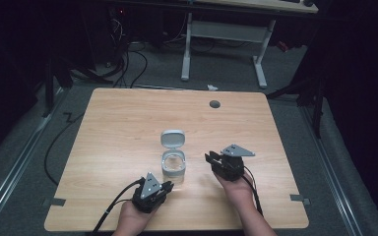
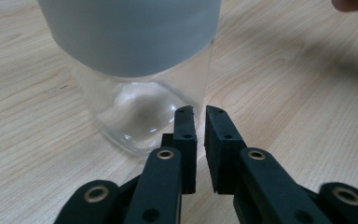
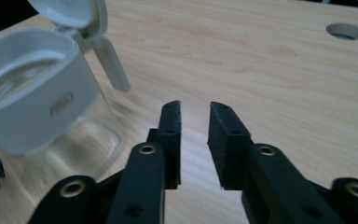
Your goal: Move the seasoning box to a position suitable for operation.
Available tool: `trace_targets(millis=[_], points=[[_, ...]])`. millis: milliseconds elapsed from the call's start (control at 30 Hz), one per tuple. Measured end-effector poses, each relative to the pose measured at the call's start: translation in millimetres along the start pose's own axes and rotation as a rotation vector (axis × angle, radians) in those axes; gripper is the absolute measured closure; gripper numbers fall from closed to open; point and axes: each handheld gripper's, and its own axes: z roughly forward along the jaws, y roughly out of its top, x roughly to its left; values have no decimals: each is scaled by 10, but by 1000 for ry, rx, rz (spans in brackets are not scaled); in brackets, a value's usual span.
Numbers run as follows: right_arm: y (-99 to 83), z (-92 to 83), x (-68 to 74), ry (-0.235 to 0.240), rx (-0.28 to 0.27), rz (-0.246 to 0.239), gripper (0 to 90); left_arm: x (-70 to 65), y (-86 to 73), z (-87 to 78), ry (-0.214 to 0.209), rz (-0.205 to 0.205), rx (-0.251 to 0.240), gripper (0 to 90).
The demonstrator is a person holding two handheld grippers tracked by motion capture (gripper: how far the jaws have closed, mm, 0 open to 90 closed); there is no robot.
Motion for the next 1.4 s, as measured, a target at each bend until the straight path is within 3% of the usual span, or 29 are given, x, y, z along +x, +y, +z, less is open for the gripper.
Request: trace_targets(millis=[200, 600, 833, 1133, 1400], points=[[171, 133, 60, 28, -7, -14, 900, 13, -17, 51, -3, -2, 5, 873], [425, 364, 124, 34, -13, -44, 900, 13, -25, 52, -4, -8, -12, 900], [616, 482, 155, 43, -40, -35, 900, 21, -19, 52, 1, -14, -12, 900], [713, 572, 222, 51, -54, -44, 900, 37, -4, 56, 8, -29, -17, 900], [750, 544, 274, 61, -74, -45, 900, 54, 7, 60, 19, -40, -25, 900]])
